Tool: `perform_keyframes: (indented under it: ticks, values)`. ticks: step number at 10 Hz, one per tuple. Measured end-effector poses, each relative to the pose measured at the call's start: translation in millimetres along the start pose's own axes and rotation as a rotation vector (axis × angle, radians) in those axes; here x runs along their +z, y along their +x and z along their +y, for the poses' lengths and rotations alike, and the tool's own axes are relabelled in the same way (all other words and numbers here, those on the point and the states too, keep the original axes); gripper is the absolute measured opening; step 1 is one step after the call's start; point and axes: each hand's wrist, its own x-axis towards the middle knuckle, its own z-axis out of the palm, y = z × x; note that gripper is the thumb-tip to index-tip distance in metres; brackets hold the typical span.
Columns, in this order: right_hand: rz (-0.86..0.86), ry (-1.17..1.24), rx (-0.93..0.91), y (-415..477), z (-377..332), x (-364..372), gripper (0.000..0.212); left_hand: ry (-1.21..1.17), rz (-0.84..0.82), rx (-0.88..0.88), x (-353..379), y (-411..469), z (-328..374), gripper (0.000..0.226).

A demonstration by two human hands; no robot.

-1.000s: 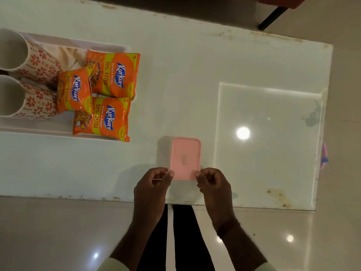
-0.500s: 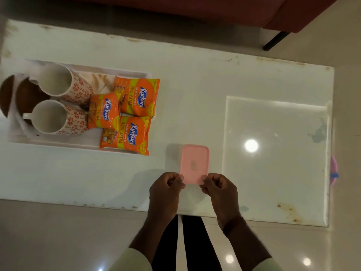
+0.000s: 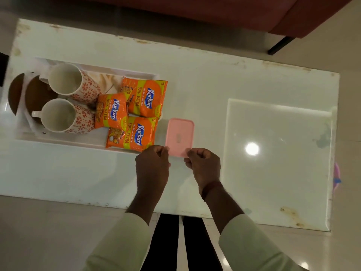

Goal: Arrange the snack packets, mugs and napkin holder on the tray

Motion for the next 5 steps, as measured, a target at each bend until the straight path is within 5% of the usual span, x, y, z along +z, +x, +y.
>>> perform_keyframes:
  ticks: [1,3,5]
  values:
    - [0.007,0.007,0.028,-1.7,2.2,1.2,0.009,0.041,0.005,0.028,-1.1,-1.2,0.8,0.024]
    - [0.037,-0.165,-0.003,-26.9,-14.9,-18.4,0.051,0.17,0.049,0.145,-33.3,-15.3,12.6,0.031]
    - [0.012,-0.619,-0.343,-93.2,-56.5,-57.6,0.072,0.418,0.007,0.431,-97.6,-60.4,27.7,0.03]
